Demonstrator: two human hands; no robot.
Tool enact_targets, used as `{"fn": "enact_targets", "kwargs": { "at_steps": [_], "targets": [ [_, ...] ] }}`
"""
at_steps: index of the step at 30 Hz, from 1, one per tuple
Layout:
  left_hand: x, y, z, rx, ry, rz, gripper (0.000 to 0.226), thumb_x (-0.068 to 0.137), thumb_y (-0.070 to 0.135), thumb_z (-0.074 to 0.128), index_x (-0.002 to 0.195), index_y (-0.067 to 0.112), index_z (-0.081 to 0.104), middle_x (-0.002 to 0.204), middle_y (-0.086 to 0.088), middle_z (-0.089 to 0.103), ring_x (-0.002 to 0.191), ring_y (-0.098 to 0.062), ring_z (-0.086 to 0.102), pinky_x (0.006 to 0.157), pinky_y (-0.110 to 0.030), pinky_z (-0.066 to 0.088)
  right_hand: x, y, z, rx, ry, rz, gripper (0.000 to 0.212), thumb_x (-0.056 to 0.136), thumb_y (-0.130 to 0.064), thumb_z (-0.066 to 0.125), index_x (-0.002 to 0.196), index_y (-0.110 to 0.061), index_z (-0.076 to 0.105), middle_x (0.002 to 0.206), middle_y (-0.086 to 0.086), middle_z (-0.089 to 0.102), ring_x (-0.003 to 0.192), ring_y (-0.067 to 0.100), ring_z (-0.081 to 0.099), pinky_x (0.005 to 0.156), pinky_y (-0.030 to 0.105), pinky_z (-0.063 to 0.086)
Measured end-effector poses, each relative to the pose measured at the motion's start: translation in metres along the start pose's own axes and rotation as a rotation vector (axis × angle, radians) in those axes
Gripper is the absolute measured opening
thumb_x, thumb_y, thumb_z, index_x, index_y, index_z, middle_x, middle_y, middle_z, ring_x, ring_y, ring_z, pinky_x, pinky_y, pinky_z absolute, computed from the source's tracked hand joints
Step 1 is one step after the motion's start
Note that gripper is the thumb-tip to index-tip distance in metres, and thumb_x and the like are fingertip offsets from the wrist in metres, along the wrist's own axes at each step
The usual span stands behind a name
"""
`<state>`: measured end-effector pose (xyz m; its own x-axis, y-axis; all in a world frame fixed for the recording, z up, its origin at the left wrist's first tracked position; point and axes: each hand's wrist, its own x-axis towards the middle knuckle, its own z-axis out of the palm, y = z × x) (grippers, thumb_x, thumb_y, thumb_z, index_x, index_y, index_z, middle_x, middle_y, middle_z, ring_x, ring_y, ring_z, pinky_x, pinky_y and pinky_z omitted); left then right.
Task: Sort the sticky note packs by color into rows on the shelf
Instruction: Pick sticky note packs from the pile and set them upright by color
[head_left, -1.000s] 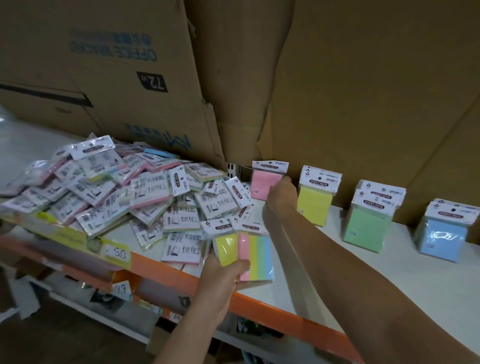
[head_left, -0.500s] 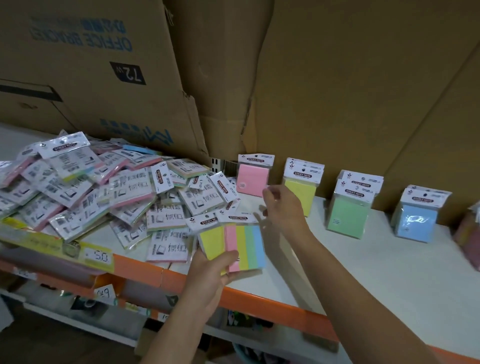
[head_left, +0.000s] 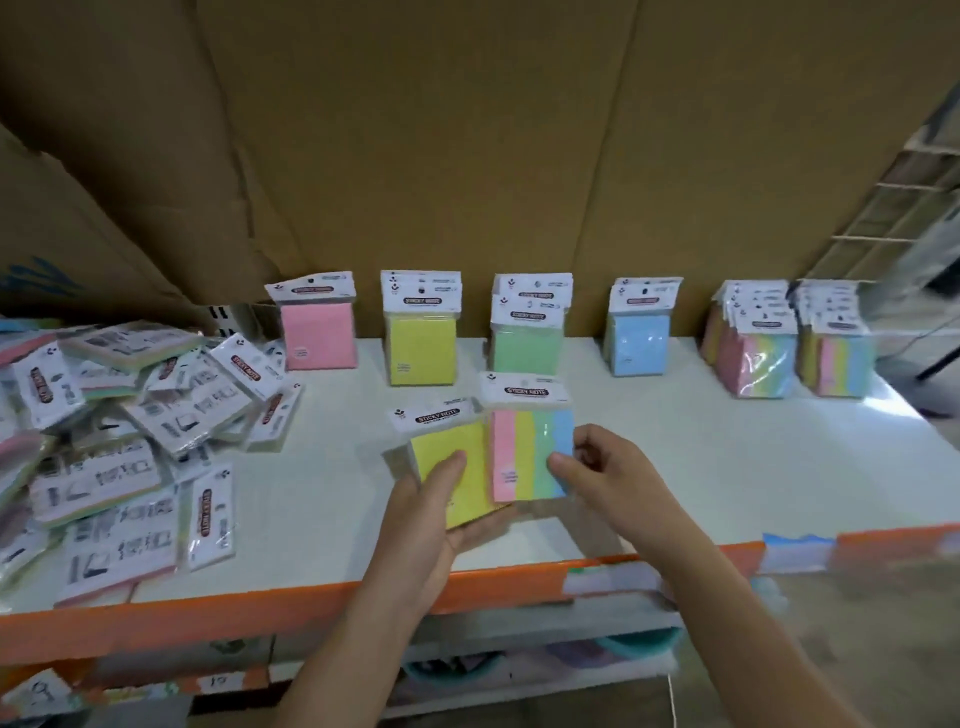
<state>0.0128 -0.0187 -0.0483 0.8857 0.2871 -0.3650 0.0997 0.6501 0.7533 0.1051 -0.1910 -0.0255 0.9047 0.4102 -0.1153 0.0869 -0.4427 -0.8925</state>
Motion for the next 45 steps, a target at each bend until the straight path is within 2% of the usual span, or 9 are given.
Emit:
{"fn": "enact_targets", "kwargs": {
  "at_steps": [4,10,19,25,29,32,36,41,45],
  "targets": [
    [0.010,-0.025,0.042,0.108,-0.057,-0.043,0.024,0.098,0.010,0.053,0.106,0.028,0.067,0.108,-0.005,0.075,0.094,-0.029,0.073,0.067,-0.044,0.060,-0.014,0.032,-0.051,0.026,0.121,0.048,0.024,0.094,-0.017,0.064,0.072,-0.024,0.055,0.053,-0.016,0.041,0.050,0.001,0.038,0.049,0.014,0.033],
    [0.021,-0.076,0.123,0.186,-0.069,-0.017,0.025,0.099,0.008,0.053,0.120,0.018,0.062,0.107,-0.004,0.075,0.095,-0.024,0.073,0.070,-0.044,0.061,-0.019,0.082,-0.130,0.105,0.220,0.077,0.015,0.095,-0.020,0.063,0.090,-0.006,0.061,0.062,-0.006,0.036,0.056,0.009,0.034,0.057,0.027,0.031],
    [0.040,-0.141,0.228,0.480,0.113,0.139,0.028,0.086,-0.005,0.054,0.101,0.017,0.063,0.088,0.000,0.071,0.065,0.000,0.064,0.055,-0.014,0.048,0.026,0.138,-0.269,0.020,0.307,0.024,0.018,0.095,-0.013,0.061,0.079,-0.018,0.055,0.051,-0.018,0.050,0.046,-0.002,0.044,0.049,0.013,0.034],
    [0.040,-0.167,0.262,0.541,0.143,0.174,0.029,0.083,-0.007,0.052,0.101,0.016,0.060,0.071,0.013,0.068,0.064,-0.002,0.063,0.054,-0.014,0.047,0.078,0.151,-0.282,-0.168,0.332,0.041,0.012,0.091,-0.012,0.062,0.095,-0.017,0.052,0.080,-0.008,0.054,0.076,0.018,0.052,0.056,0.021,0.030],
    [0.035,-0.171,0.267,0.555,0.162,0.180,0.033,0.085,-0.005,0.055,0.103,0.022,0.061,0.084,0.012,0.073,0.075,-0.003,0.069,0.058,-0.015,0.049,0.083,0.160,-0.272,-0.179,0.315,0.052,0.039,0.083,-0.018,0.074,0.117,-0.007,0.058,0.109,0.009,0.066,0.100,0.026,0.063,0.082,0.031,0.050],
    [0.036,-0.168,0.263,0.560,0.190,0.208,0.036,0.086,-0.005,0.057,0.106,0.025,0.059,0.095,0.003,0.074,0.083,-0.008,0.070,0.063,-0.018,0.051,0.090,0.156,-0.265,-0.263,0.319,0.046,0.051,0.085,-0.020,0.073,0.128,-0.003,0.052,0.125,0.014,0.058,0.115,0.031,0.057,0.097,0.044,0.048],
    [0.037,-0.163,0.256,0.585,0.162,0.236,0.054,0.087,-0.006,0.062,0.122,0.033,0.050,0.103,0.008,0.073,0.091,-0.005,0.070,0.069,-0.018,0.055,0.086,0.149,-0.259,-0.331,0.335,0.022,0.050,0.091,-0.019,0.066,0.134,-0.001,0.047,0.134,0.017,0.048,0.122,0.033,0.048,0.098,0.040,0.041],
    [0.036,-0.152,0.239,0.597,0.133,0.284,0.066,0.087,-0.008,0.064,0.127,0.040,0.045,0.101,0.014,0.073,0.093,0.000,0.069,0.068,-0.014,0.053,0.048,0.137,-0.245,-0.199,0.359,0.015,0.032,0.098,-0.026,0.056,0.125,-0.010,0.059,0.122,0.008,0.059,0.106,0.025,0.059,0.086,0.029,0.043],
    [0.031,-0.135,0.220,0.634,0.107,0.323,0.065,0.087,-0.009,0.064,0.119,0.045,0.045,0.097,0.023,0.073,0.092,0.002,0.069,0.067,-0.013,0.053,0.018,0.113,-0.214,0.041,-0.035,-0.040,0.008,0.096,-0.027,0.061,0.093,-0.024,0.068,0.081,-0.015,0.070,0.069,0.001,0.058,0.068,0.019,0.046]
  ]
}}
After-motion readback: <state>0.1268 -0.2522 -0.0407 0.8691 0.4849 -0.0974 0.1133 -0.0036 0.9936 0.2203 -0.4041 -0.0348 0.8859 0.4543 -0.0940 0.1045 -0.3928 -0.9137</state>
